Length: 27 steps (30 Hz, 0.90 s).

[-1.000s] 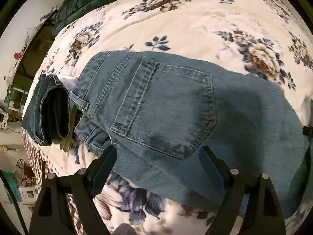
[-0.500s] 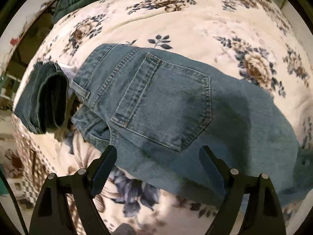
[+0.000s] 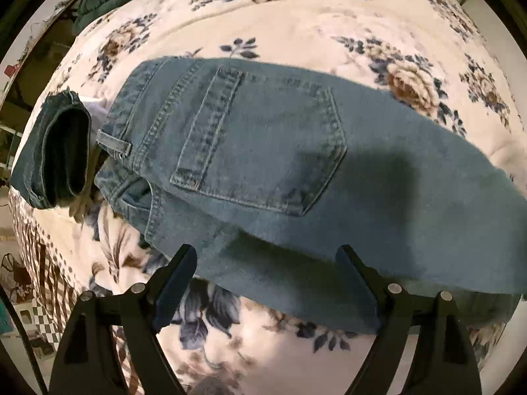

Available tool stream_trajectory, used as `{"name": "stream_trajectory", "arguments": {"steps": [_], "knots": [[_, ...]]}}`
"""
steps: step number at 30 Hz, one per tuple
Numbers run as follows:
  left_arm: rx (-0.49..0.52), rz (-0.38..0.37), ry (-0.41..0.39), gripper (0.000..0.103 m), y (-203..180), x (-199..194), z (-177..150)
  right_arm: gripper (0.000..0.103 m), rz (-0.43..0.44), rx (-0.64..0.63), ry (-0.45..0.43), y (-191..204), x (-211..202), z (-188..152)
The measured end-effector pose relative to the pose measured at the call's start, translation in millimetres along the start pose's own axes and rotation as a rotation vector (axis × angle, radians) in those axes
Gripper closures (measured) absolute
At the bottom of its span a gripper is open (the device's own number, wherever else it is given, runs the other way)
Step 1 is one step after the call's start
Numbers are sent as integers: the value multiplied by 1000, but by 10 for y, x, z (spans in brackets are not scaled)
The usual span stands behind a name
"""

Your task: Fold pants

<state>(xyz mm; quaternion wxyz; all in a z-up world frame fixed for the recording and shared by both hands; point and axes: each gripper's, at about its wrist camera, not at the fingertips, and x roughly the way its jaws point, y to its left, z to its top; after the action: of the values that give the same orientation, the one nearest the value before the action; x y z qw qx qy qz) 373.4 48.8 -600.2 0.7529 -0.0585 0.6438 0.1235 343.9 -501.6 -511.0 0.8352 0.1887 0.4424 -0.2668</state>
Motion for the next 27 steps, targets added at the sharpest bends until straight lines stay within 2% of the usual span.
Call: {"name": "stream_trajectory", "arguments": {"steps": [3, 8, 9, 10, 11, 13, 14, 16, 18, 20, 22, 25, 27], "knots": [[-9, -8, 16, 17, 8, 27, -29, 100, -50, 20, 116, -201, 445, -188], [-16, -20, 44, 17, 78, 111, -76, 100, -74, 110, 349, -579, 1052, -707], [-26, -24, 49, 17, 122, 133, -88, 95, -71, 136, 420, -609, 1164, -807], [-40, -28, 47, 17, 177, 139, -96, 87, -49, 179, 483, -623, 1236, -913], [-53, -29, 42, 17, 225, 135, -100, 79, -13, 212, 509, -617, 1241, -986], [-83, -30, 31, 17, 375, 120, -100, 19, 30, 245, 515, -506, 1132, -1090], [-106, -38, 28, 17, 472, 114, -90, 16, 47, 249, 500, -416, 1025, -1134], [-179, -90, 29, 17, 722, 108, -42, 16, 82, 250, 480, -204, 845, -1219], [-263, -136, 31, 17, 969, 114, 18, 16, 167, 248, 486, 127, 685, -1355], [-350, -175, 36, 17, 1200, 154, 95, 17, 288, 253, 528, 466, 662, -1499], [-457, -236, 49, 17, 1434, 254, 173, 21, 420, 263, 613, 869, 781, -1706], [-540, -290, 87, 17, 1601, 446, 297, 31, 480, 287, 693, 1251, 961, -1951], [-581, -309, 116, 17, 1649, 574, 336, 34, 462, 289, 729, 1462, 1116, -2095]]}}
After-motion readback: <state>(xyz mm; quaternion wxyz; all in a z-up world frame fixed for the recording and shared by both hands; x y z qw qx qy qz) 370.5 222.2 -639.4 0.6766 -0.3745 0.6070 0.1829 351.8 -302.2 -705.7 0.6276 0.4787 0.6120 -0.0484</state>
